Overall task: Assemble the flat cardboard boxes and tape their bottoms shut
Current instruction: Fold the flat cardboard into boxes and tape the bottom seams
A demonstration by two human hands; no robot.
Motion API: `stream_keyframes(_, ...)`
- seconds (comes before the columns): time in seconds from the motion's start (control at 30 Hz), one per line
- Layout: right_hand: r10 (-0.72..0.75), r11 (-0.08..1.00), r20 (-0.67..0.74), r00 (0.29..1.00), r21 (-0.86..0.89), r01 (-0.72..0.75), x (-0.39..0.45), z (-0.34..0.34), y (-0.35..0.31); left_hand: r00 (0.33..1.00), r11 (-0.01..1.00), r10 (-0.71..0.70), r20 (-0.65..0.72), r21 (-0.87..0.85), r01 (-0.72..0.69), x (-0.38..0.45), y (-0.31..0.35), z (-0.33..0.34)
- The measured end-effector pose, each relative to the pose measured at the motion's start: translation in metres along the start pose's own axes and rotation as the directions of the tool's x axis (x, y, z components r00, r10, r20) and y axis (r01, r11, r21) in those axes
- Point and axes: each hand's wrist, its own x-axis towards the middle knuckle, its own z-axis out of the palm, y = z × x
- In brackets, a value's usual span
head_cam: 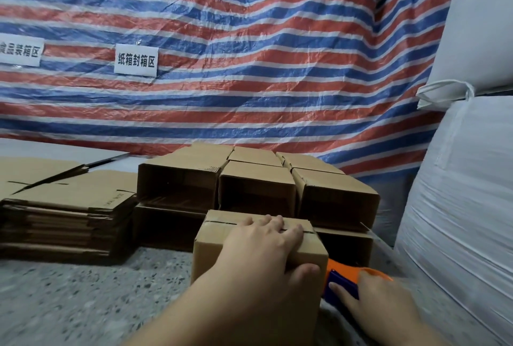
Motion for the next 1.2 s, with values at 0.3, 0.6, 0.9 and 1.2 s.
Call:
stream_keyframes(0.3,0.035,0.626,0.148,0.988,0.768,-0.137,0.018,-0.051,-0.009,1.0,1.0,0.001,-0.009,0.014,-0.001,-0.001,0.001,-0.002)
stream_keyframes(0.6,-0.284,0.032,0.541,0.792,0.83,-0.556,0.003,-0.074,-0.034,1.0,1.0,-0.001,-0.03,0.027,0.002,-0.002,0.003,-0.005)
stream_keyframes(0.9,-0.233,0.083,0.545,0.805,0.836,-0.542,-0.001,-0.075,-0.036,0.999,0.999,0.001,-0.049,0.04,0.001,-0.002,0.003,-0.003)
stream_keyframes(1.2,-0.171,-0.026,0.466,0.868,0.879,-0.477,-0.011,-0.057,-0.057,0.998,0.999,0.006,-0.064,0.051,-0.003,-0.004,0.003,-0.002)
